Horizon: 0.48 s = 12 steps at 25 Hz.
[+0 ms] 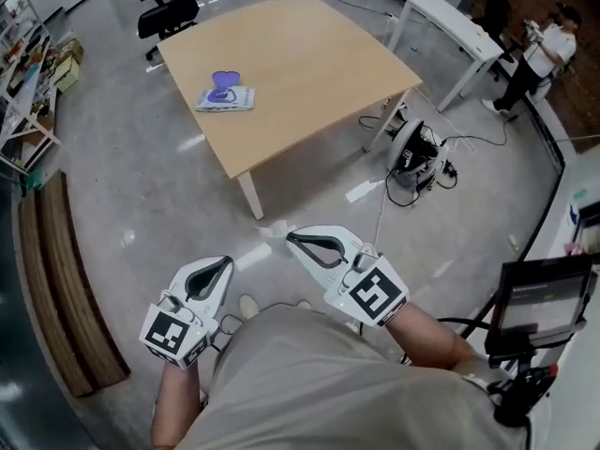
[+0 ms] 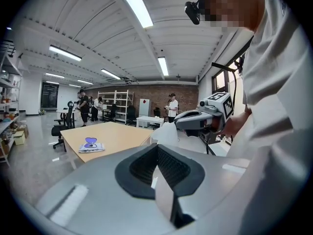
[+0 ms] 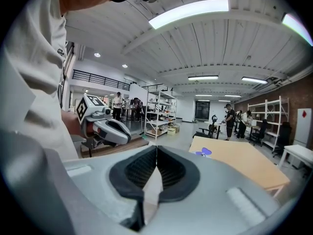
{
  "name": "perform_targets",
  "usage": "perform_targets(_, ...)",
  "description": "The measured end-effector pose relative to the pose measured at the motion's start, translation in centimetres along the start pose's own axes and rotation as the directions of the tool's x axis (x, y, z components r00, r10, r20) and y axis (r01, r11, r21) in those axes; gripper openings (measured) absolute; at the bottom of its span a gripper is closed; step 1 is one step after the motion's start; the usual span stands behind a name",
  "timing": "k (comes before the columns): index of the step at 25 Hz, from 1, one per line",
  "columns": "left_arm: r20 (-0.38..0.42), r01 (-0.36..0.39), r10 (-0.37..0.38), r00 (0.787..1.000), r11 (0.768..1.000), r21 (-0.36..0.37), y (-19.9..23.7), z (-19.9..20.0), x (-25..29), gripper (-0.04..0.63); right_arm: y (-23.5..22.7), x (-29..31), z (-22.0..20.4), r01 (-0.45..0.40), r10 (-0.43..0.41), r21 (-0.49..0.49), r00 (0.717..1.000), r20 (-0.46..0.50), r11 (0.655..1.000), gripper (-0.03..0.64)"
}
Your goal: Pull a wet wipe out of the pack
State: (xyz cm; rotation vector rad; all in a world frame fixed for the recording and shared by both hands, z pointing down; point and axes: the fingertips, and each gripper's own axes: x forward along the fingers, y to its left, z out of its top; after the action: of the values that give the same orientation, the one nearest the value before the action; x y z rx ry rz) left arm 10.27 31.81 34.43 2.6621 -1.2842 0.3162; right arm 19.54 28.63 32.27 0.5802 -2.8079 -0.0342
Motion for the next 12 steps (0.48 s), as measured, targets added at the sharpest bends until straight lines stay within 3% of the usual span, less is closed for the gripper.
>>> perform_targets(12, -0.014, 0.014, -0.014, 1.000, 1.000, -0.026, 0.61, -0.45, 0.07, 0.006, 0.58, 0.93, -0.13, -0.004, 0.004, -0.010, 1.000, -0.026, 1.000, 0.005)
